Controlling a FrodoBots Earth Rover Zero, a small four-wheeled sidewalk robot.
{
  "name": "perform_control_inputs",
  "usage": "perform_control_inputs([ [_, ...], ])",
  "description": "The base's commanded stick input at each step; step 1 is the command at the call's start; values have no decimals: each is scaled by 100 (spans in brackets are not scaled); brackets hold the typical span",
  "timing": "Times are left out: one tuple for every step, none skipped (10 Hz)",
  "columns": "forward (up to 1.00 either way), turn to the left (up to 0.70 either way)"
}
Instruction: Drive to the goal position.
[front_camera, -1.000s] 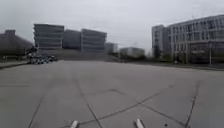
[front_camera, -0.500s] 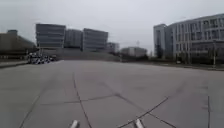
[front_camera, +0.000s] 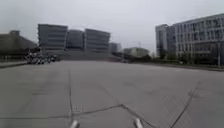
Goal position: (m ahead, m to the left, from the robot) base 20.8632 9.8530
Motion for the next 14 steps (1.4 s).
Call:
perform_control_inputs([
  [100, 2],
  [100, 2],
  [100, 2],
  [100, 2],
  [100, 2],
  [100, 2],
  [100, 2],
  [100, 2],
  [100, 2],
  [100, 2],
  [100, 2],
  [100, 2],
  [100, 2],
  [100, 2],
])
